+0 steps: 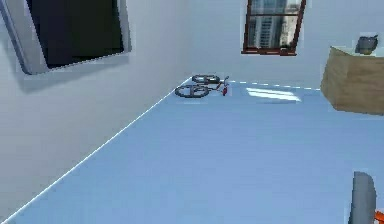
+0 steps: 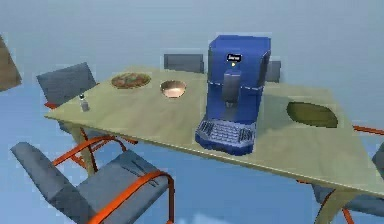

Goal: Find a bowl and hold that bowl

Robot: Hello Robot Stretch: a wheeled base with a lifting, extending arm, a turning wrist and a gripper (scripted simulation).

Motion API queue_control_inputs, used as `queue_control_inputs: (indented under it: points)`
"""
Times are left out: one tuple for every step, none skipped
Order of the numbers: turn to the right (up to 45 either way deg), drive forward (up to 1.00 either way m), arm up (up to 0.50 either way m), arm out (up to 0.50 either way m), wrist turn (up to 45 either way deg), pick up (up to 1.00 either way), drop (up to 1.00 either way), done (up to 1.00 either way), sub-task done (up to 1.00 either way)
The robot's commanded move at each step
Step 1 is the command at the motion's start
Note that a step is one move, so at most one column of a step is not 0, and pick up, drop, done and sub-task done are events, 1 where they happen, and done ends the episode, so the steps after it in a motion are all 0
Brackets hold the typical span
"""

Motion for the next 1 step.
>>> queue_control_inputs:
  points:
    - [45.0, 0.00, 0.00, 0.00, 0.0, 0.00, 0.00, 0.00, 0.00]
